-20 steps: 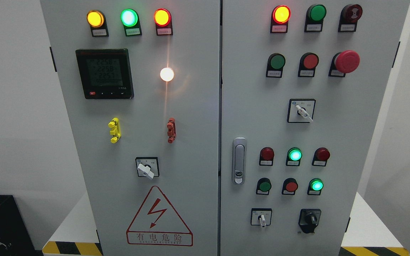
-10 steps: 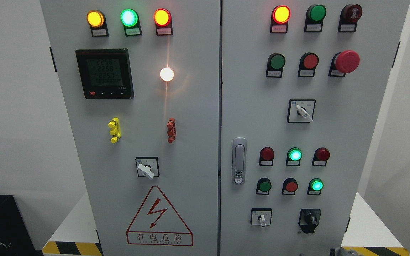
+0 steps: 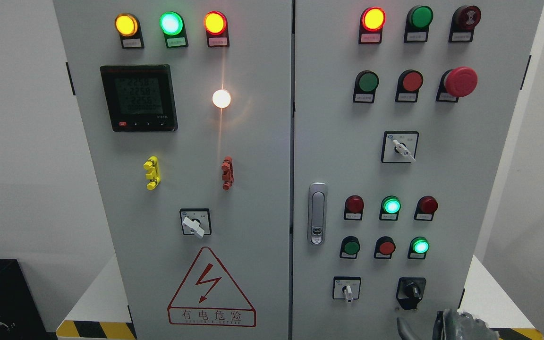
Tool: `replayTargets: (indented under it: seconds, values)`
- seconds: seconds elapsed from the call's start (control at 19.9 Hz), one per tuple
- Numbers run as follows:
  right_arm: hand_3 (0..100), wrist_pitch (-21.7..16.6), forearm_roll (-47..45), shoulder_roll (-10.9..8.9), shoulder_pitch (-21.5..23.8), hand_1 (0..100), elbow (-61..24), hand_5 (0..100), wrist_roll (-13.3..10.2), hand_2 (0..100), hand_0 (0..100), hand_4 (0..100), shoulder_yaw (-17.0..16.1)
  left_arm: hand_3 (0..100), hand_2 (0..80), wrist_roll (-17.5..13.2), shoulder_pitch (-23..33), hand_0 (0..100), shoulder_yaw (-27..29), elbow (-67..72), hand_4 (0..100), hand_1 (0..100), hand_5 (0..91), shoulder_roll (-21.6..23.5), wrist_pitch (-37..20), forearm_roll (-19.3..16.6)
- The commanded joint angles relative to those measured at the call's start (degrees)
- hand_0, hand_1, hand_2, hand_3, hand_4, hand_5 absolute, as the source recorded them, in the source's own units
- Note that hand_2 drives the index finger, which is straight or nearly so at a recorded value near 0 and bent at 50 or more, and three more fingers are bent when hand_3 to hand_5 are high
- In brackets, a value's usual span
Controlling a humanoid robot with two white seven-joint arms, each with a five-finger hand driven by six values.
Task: Flip black knob to close circuit
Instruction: 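Raise the right hand up toward the black rotary knob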
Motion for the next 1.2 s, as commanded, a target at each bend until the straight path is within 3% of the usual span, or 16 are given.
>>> replayTargets:
  seconds: [0.0,0.75,1.15]
  values:
    - [99,0.38,0.11,0.02,-1.71,12,2.55,96,0.04,87,0,88,-0.87,0,0.0,0.0,1.23,12,-0.08,-1.32,0,56,0.0,0.07,-0.02,0.0]
    - [99,0.29,0.11,-0.06,-3.73,11,3.69,95,0.3,86,0,87,-1.84,0,0.0,0.0,1.23,12,0.0,-1.32,0,56,0.0,-0.01,-0.02,0.0]
    - [98,-0.24,0.11,-0.06,-3.74,10,3.78,95,0.39,86,0,87,-4.03,0,0.0,0.0,1.23,12,0.0,-1.32,0,56,0.0,-0.01,-0.02,0.0]
